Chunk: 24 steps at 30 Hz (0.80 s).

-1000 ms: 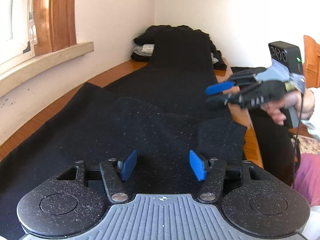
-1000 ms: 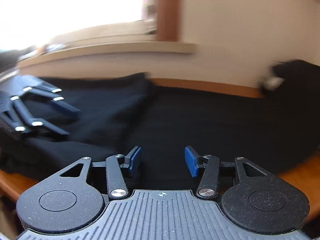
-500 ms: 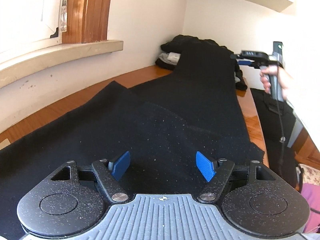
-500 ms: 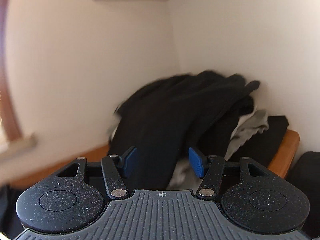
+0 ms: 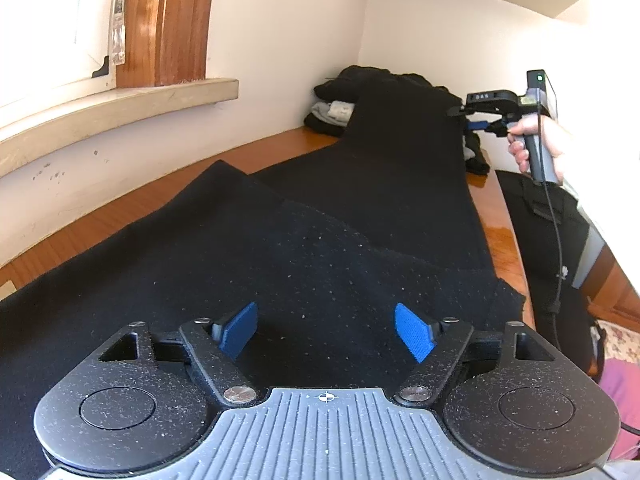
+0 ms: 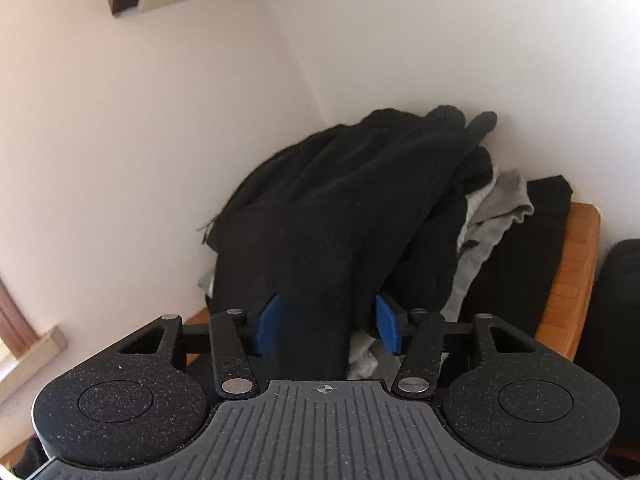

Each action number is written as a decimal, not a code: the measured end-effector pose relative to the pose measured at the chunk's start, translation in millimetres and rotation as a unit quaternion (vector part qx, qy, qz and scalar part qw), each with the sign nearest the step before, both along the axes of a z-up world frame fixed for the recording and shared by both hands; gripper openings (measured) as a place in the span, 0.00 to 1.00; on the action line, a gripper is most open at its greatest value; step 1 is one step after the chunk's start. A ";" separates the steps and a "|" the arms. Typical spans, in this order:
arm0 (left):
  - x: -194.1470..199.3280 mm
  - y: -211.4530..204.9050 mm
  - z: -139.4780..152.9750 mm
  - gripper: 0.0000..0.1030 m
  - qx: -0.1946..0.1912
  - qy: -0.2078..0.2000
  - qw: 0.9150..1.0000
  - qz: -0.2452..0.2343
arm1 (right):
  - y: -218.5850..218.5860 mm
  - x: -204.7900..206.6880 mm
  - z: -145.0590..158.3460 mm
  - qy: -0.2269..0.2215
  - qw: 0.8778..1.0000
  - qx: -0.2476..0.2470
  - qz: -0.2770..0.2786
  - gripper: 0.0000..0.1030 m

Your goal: Fold clothes

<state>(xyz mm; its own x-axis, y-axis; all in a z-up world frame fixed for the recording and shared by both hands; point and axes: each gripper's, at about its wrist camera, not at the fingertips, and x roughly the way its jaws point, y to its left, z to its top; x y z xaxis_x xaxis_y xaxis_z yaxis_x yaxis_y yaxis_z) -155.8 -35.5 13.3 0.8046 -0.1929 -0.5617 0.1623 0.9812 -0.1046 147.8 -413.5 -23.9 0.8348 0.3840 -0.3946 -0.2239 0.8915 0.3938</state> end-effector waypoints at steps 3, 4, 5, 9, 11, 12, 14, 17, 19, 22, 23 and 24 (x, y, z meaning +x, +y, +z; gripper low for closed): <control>-0.2 -0.3 0.0 0.79 0.001 -0.001 1.000 0.000 | -3.6 -1.1 -3.6 0.016 1.000 -0.002 0.002 0.50; -0.2 -0.1 0.0 0.79 0.000 -0.001 1.000 0.000 | -3.1 -4.6 -3.5 0.016 1.000 0.001 0.009 0.50; -0.2 0.1 0.1 0.79 0.000 -0.001 1.000 0.000 | -1.4 -9.4 -2.6 0.012 1.000 -0.001 0.018 0.50; -0.3 0.7 0.1 0.79 -0.001 -0.002 1.000 0.001 | 12.5 -22.0 2.2 -0.026 0.998 0.000 0.065 0.49; -0.4 1.0 0.2 0.79 -0.002 -0.002 1.000 0.002 | 19.1 -16.5 4.6 -0.028 0.999 -0.023 0.038 0.50; -0.4 1.1 0.2 0.79 -0.002 -0.002 1.000 0.002 | 20.3 -13.4 5.6 -0.028 0.999 -0.025 0.028 0.50; -0.4 1.4 0.2 0.80 -0.003 -0.003 1.000 0.002 | 15.7 -7.4 7.0 -0.027 0.999 0.001 0.018 0.49; -0.8 1.3 0.4 0.80 -0.003 -0.004 1.000 0.003 | 12.1 -7.3 9.1 -0.044 0.999 0.011 0.015 0.49; -1.2 1.0 0.7 0.80 -0.001 -0.005 1.000 0.003 | 8.7 -9.4 9.8 -0.059 0.998 0.017 0.014 0.49; -1.6 1.9 1.5 0.80 -0.002 -0.010 1.000 0.007 | 5.2 -6.7 9.7 -0.047 0.999 0.012 0.003 0.49; -2.2 2.9 2.1 0.80 -0.004 -0.013 1.000 0.011 | 3.8 -6.6 9.1 -0.043 0.999 0.010 -0.003 0.49; -2.6 3.4 2.5 0.80 -0.006 -0.015 1.000 0.012 | 2.3 -6.8 8.0 -0.038 0.999 0.004 -0.009 0.49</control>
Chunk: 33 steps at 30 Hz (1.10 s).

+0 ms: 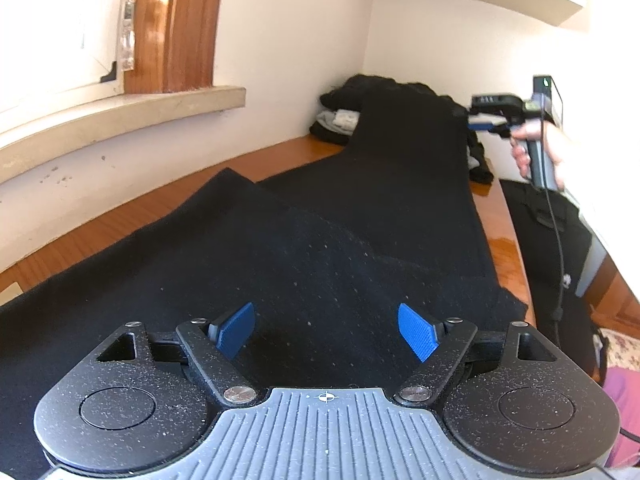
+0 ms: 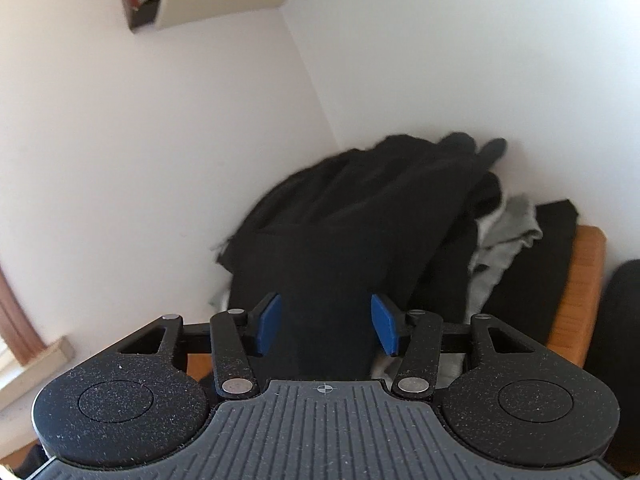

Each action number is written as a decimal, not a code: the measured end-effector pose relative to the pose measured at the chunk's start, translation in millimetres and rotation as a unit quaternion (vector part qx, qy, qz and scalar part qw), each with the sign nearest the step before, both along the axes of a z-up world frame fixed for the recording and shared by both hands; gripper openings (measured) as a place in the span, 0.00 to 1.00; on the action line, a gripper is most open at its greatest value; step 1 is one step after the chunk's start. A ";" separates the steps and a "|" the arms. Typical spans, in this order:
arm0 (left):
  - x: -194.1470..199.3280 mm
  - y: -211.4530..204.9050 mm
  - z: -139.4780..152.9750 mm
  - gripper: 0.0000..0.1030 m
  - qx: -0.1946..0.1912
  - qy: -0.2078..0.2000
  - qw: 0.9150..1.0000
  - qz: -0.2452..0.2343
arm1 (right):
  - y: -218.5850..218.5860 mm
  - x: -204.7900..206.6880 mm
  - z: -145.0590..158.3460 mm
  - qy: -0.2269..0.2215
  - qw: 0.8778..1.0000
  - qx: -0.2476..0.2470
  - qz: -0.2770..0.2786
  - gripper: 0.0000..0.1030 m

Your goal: Fold clothes

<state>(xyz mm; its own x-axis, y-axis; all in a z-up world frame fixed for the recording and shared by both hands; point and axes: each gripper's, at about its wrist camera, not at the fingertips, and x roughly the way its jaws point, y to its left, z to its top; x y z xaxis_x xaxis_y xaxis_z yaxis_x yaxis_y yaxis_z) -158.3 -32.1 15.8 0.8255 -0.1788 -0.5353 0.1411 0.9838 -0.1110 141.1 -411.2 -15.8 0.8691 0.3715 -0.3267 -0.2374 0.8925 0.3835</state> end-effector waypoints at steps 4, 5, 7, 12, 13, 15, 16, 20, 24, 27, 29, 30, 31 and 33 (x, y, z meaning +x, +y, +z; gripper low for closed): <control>-0.6 0.2 1.3 0.82 -0.002 -0.003 1.000 0.001 | -6.6 -1.9 -7.1 0.014 1.000 0.002 0.004 0.51; -0.7 0.2 1.6 0.82 -0.002 -0.003 1.000 0.002 | -6.1 -0.2 -9.6 0.025 1.000 -0.002 0.010 0.52; -1.0 0.3 2.0 0.82 -0.003 -0.004 1.000 0.002 | -6.5 2.3 -13.2 0.032 0.999 0.007 0.016 0.53; -1.1 0.2 1.7 0.82 -0.005 -0.002 1.000 0.000 | -7.5 3.8 -15.5 0.041 0.998 0.040 0.025 0.57; -1.0 -0.3 1.7 0.82 -0.003 -0.002 1.000 0.000 | -5.7 1.8 -14.0 0.042 0.998 0.032 0.026 0.57; -0.7 -1.1 1.8 0.82 -0.001 -0.002 1.000 -0.002 | -2.0 -0.5 -13.4 0.047 0.998 0.014 0.031 0.56; -0.5 -1.6 1.8 0.82 0.001 -0.002 1.000 -0.003 | -0.3 0.0 -14.7 0.057 0.998 0.007 0.034 0.54; 0.2 -0.1 1.5 0.82 -0.003 -0.001 1.000 -0.003 | 5.7 -2.3 -18.3 0.059 0.997 0.013 0.051 0.49; 0.3 0.9 1.6 0.82 -0.003 0.000 1.000 -0.003 | 16.4 -3.1 -12.2 0.026 0.998 0.010 0.061 0.49; 0.2 0.9 1.6 0.82 -0.003 -0.001 1.000 -0.003 | 19.4 6.9 -12.1 0.033 0.999 0.006 0.040 0.49; 0.1 1.0 1.5 0.82 -0.003 -0.001 1.000 -0.003 | 16.7 10.5 -11.1 0.023 0.998 0.033 0.039 0.49; 0.1 0.9 1.5 0.82 -0.003 -0.001 1.000 -0.003 | 15.4 12.0 -9.8 0.017 0.998 0.045 0.039 0.49; 0.1 0.8 1.4 0.82 -0.003 -0.001 1.000 -0.003 | 14.0 13.5 -7.8 0.011 0.998 0.056 0.040 0.49; 0.1 0.9 1.5 0.82 -0.002 -0.002 1.000 -0.003 | 14.3 17.1 -3.4 0.004 0.997 0.067 0.042 0.47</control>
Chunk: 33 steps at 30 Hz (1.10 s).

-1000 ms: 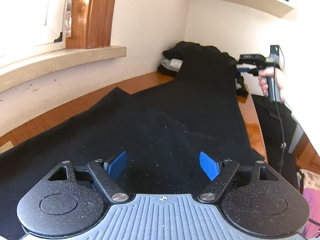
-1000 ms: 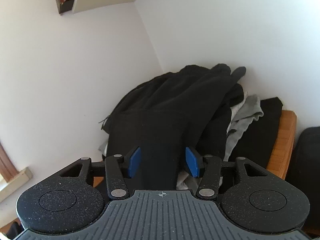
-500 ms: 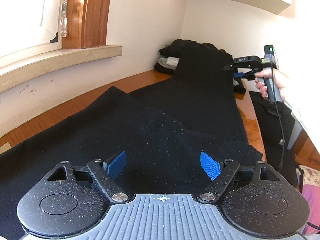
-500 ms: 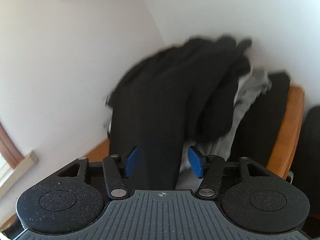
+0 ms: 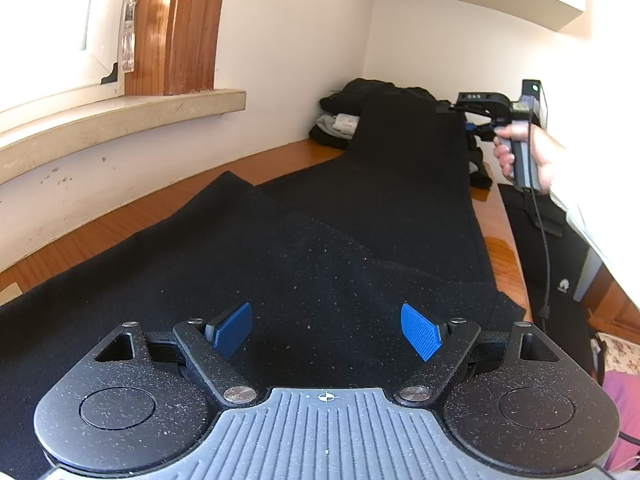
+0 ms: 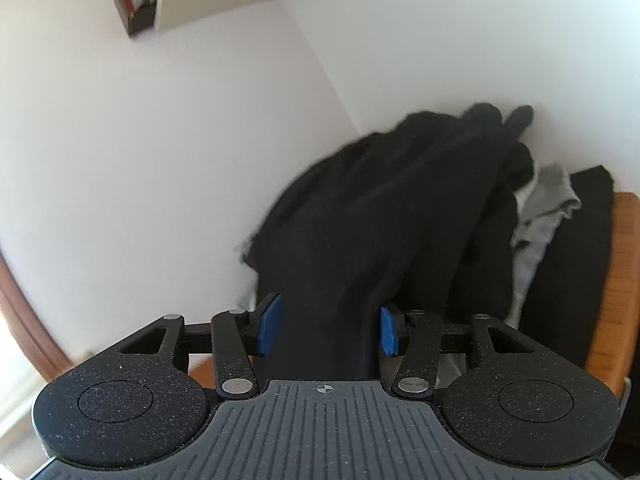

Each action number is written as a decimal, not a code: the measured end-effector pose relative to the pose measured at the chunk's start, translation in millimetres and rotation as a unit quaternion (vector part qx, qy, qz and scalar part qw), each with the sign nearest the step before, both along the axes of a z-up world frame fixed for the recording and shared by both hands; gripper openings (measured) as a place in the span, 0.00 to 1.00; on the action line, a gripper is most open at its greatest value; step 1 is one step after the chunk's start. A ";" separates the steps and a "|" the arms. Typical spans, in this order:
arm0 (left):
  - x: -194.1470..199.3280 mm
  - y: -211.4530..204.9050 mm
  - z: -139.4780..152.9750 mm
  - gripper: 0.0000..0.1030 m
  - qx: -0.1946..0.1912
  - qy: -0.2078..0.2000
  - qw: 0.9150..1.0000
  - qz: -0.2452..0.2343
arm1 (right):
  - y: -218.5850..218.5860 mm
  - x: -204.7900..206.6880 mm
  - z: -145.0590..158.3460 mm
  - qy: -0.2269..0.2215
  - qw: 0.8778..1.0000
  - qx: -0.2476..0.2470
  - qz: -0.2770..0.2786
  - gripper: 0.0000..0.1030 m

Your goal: Fold clothes

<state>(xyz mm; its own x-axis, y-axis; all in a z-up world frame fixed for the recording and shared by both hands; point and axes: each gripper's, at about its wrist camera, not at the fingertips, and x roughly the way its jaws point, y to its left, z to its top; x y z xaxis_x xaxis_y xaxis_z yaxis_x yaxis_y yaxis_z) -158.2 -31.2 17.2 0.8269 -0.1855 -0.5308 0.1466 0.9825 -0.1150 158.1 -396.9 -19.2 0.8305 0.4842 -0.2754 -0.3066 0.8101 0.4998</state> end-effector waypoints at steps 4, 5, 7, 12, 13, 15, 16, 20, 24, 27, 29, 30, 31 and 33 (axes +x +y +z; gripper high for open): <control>-2.4 4.4 4.0 0.82 -0.004 -0.013 1.000 0.012 | 10.7 -2.6 11.0 -0.035 0.999 -0.005 0.016 0.06; -3.5 6.5 6.0 0.82 -0.007 -0.019 1.000 0.018 | 18.5 -7.9 16.4 -0.044 0.999 -0.005 0.031 0.06; -7.0 14.7 12.3 0.82 -0.015 -0.033 0.999 0.032 | 43.6 -24.3 30.7 -0.068 0.995 -0.022 0.076 0.06; -18.1 50.9 28.3 0.83 -0.053 -0.065 0.993 0.081 | 136.5 -98.7 51.8 -0.109 0.958 -0.057 0.258 0.06; -19.7 58.6 29.9 0.83 -0.062 -0.067 0.992 0.093 | 158.4 -120.1 48.9 -0.112 0.944 -0.065 0.304 0.06; -22.1 72.6 32.0 0.83 -0.077 -0.068 0.988 0.113 | 197.5 -162.9 34.4 -0.116 0.911 -0.083 0.387 0.06; -22.3 77.6 31.8 0.83 -0.082 -0.066 0.987 0.121 | 214.4 -183.6 23.9 -0.113 0.896 -0.094 0.419 0.06; -19.5 90.3 28.5 0.83 -0.098 -0.054 0.983 0.144 | 258.6 -243.8 -17.5 -0.096 0.848 -0.152 0.498 0.06; -16.1 86.5 26.2 0.83 -0.095 -0.053 0.984 0.141 | 275.2 -268.2 -38.7 -0.117 0.820 -0.232 0.510 0.08; -15.1 79.0 25.6 0.83 -0.083 -0.055 0.987 0.129 | 275.8 -274.1 -45.1 -0.127 0.813 -0.257 0.507 0.11; -16.8 72.1 25.2 0.83 -0.072 -0.056 0.989 0.117 | 272.2 -274.0 -44.7 -0.127 0.817 -0.253 0.502 0.12; -16.9 68.7 25.4 0.83 -0.068 -0.059 0.990 0.108 | 271.3 -277.6 -45.6 -0.127 0.819 -0.253 0.499 0.12; -15.9 65.4 25.8 0.83 -0.065 -0.063 0.991 0.096 | 270.4 -279.9 -46.6 -0.126 0.822 -0.253 0.494 0.12; -6.6 61.0 29.4 0.83 -0.070 -0.053 0.992 0.092 | 268.6 -278.9 -48.8 -0.122 0.830 -0.249 0.484 0.12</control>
